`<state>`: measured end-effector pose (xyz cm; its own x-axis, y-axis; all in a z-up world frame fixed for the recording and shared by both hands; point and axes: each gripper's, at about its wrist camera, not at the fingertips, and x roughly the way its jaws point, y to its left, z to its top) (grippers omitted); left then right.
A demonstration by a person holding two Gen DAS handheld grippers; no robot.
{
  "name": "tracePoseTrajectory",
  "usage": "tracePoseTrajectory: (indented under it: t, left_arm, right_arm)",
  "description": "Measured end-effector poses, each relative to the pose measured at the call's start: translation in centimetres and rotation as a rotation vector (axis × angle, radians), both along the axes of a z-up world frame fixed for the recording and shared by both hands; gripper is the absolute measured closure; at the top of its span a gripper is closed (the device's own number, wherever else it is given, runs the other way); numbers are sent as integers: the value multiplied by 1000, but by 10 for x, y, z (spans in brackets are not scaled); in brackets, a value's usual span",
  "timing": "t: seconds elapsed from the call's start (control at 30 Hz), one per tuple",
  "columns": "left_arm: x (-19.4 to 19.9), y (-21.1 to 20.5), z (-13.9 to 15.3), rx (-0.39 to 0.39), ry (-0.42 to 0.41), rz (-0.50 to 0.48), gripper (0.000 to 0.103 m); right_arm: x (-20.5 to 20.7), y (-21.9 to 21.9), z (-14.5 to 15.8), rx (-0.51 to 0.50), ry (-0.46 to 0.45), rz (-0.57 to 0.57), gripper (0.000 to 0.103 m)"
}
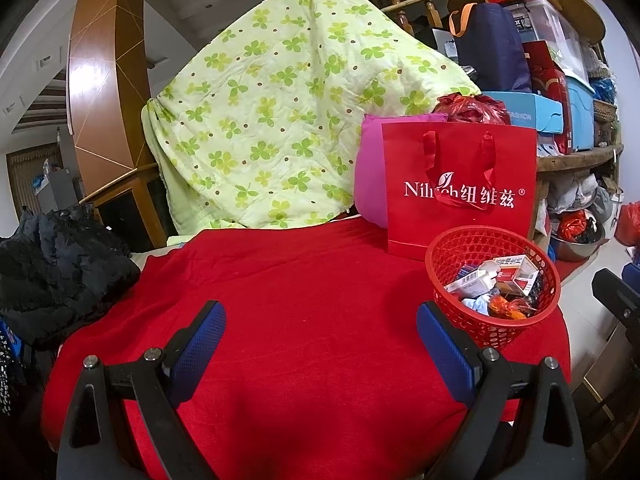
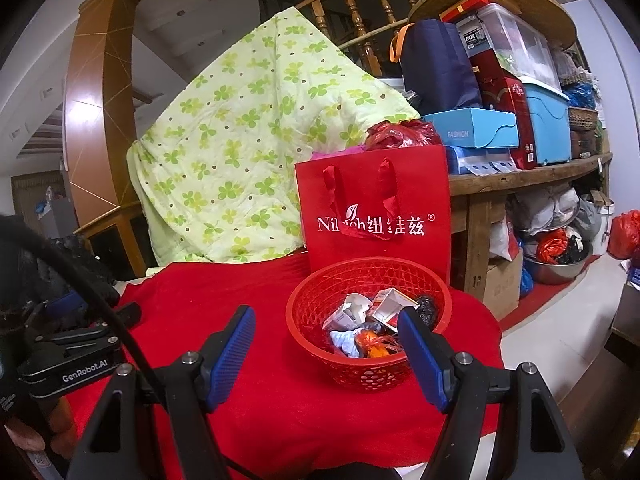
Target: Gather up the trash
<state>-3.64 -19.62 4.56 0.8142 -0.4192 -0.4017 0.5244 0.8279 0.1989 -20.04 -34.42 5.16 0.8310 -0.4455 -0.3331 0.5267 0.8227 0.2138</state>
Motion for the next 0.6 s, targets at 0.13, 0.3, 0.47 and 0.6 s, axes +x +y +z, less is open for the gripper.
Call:
tracePoseTrajectory:
  t: [0.13, 0.3, 0.47, 0.6]
  left_arm:
    - [0, 2, 0, -3, 6, 1, 7]
    - [0, 2, -1, -5, 8, 3, 7]
    - [-1, 1, -4, -3, 13, -8, 7]
    - [-4, -3, -8, 4, 21, -23, 7]
  right_arm:
    - [0, -1, -1, 4, 10, -6, 26]
    - [1, 2, -3, -5, 22, -12, 26]
    - [0, 4, -5, -14, 33, -29, 26]
    - [-2, 2, -8, -7, 43, -38, 26]
